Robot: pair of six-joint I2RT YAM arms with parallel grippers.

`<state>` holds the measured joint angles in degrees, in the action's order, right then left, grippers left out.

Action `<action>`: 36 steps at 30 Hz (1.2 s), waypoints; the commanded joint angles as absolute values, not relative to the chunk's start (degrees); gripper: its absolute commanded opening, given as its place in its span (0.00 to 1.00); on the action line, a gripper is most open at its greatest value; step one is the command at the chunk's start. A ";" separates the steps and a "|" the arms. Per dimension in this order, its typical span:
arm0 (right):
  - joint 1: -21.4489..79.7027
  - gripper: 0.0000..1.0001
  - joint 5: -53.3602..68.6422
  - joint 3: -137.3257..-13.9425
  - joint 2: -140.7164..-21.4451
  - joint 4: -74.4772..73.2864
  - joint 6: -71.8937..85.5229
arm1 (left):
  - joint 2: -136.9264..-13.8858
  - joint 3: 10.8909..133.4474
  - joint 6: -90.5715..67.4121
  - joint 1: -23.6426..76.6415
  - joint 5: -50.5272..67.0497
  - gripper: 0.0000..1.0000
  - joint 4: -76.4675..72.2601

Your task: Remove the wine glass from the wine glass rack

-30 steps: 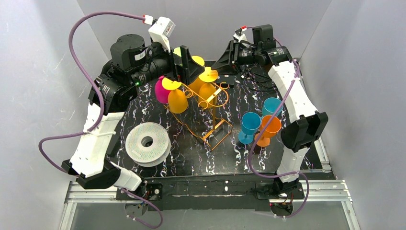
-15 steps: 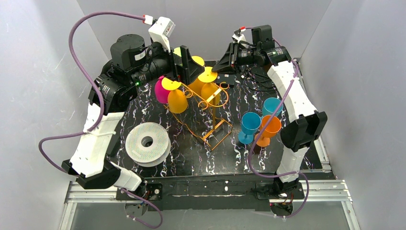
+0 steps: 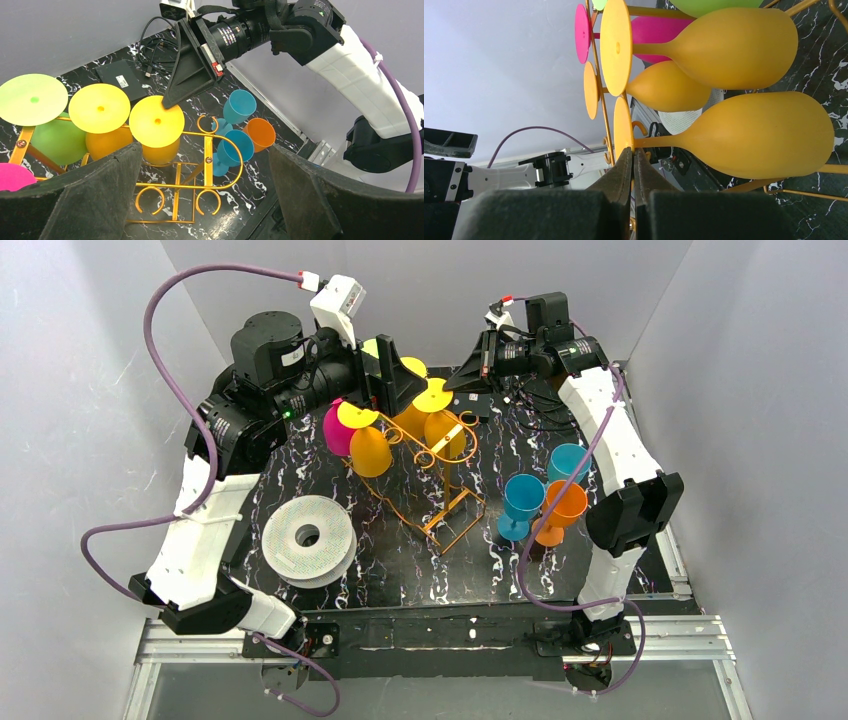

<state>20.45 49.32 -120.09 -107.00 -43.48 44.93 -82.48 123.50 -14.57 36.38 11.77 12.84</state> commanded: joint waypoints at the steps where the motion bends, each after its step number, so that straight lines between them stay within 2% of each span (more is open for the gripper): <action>1: 20.75 0.01 50.97 -120.06 -106.79 -40.96 45.52 | -82.09 125.33 -14.74 36.26 12.27 0.98 10.73; 36: 17.67 0.01 52.31 -116.63 -103.33 -36.45 49.52 | -82.51 125.52 -15.45 36.29 12.71 0.98 10.41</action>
